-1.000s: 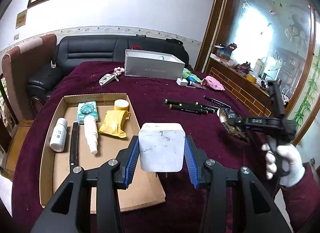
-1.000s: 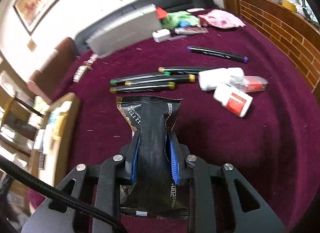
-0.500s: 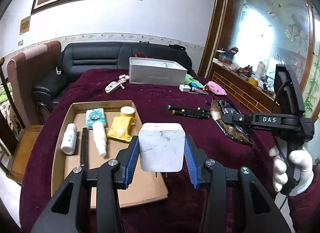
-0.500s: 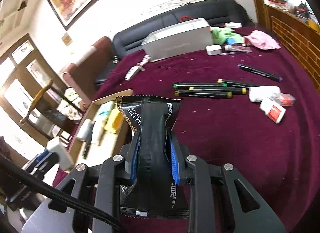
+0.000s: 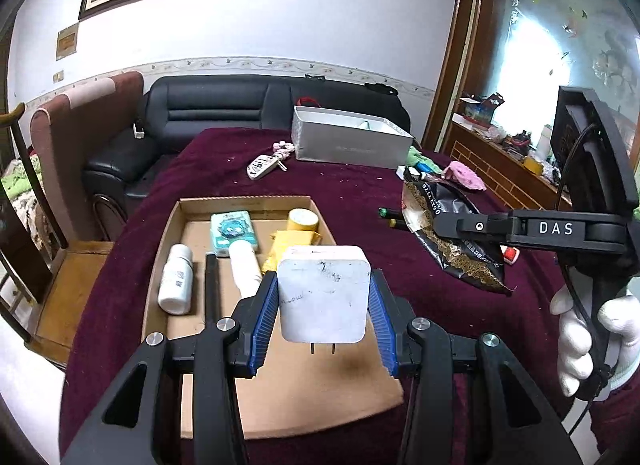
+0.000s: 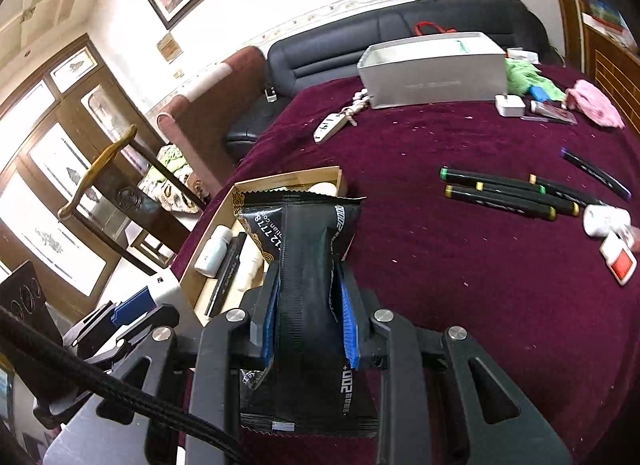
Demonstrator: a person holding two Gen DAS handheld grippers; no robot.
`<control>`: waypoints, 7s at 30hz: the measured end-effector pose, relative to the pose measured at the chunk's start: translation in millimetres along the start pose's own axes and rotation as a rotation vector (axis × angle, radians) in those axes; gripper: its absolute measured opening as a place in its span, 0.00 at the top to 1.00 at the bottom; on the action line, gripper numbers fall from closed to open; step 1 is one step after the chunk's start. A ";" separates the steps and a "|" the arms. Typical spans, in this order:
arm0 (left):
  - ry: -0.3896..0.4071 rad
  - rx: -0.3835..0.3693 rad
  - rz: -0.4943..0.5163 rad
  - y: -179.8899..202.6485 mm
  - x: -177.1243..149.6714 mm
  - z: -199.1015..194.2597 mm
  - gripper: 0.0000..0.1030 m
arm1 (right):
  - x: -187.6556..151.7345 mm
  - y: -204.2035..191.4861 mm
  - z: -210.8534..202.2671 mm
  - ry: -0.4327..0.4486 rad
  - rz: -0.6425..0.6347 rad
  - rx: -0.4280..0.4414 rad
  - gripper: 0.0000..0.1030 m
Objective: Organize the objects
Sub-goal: 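Carry charger and snack bag to the tray and release them with both tools, then move both tools back over the scattered markers, then grasp a black marker with the left tool, then hold the marker in the left tool while the right tool grasps another black marker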
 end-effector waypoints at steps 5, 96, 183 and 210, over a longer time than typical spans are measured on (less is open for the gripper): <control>-0.013 0.039 0.008 -12.9 -1.3 10.9 0.62 | 9.1 -15.0 17.1 -0.019 -0.020 0.024 0.77; -0.046 -0.224 -0.081 139.3 18.8 14.3 0.13 | -35.0 65.8 -223.1 0.537 -0.052 -0.732 0.00; -0.526 -0.064 0.686 235.3 -83.8 234.7 0.69 | -90.5 311.9 -120.6 0.315 0.431 -0.448 0.00; -0.419 0.005 0.433 222.8 -91.2 190.5 0.89 | -88.8 306.2 -108.6 0.252 0.343 -0.551 0.00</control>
Point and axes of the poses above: each gripper's, at about its wrist camera, not at the fingertips, and z roughly the way its jaws point, y to its right, x to its top, the point moved 8 cm from there along z, roughly the way its jaws point, and after that the axes turned 13 degrees about -z, right-handed, at the moved point
